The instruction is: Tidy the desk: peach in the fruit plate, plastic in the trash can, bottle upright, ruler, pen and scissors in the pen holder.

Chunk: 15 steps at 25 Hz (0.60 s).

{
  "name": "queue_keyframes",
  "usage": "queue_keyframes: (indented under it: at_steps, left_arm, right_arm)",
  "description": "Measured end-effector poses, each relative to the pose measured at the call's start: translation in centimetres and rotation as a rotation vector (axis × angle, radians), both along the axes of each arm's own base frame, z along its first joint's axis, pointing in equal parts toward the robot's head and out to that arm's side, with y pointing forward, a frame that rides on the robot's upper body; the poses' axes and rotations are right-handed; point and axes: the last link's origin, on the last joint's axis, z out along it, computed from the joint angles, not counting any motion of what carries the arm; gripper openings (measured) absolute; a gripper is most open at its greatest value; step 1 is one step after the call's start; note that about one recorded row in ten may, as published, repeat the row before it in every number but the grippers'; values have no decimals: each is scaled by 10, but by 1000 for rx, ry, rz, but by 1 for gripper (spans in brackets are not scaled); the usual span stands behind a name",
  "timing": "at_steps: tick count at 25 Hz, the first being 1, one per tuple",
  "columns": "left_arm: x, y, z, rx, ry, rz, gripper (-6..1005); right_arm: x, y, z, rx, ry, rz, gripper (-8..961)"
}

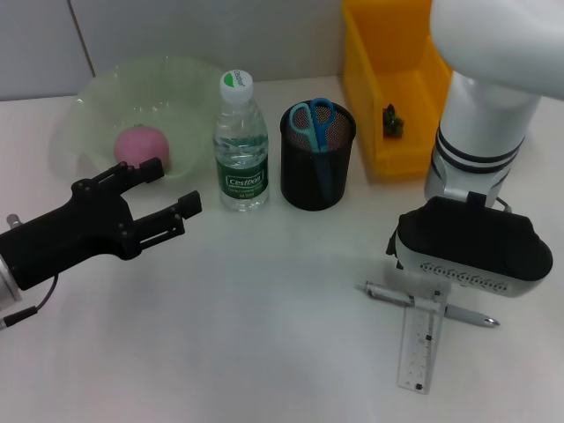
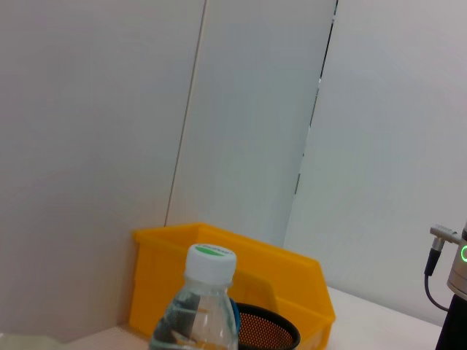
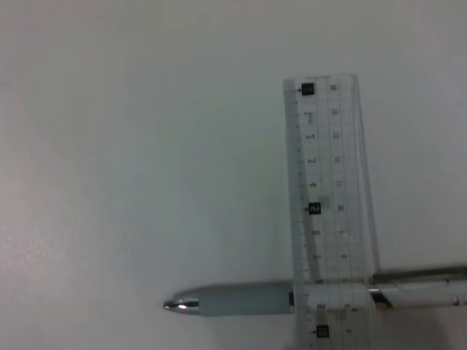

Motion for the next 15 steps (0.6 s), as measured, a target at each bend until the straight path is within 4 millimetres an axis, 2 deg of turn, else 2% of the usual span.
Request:
queue_keyframes:
  at_steps: [15]
  left_arm:
    - [-1, 1, 0, 0, -1, 4, 813]
  right_arm:
    - [2, 2, -2, 0, 5, 8, 803]
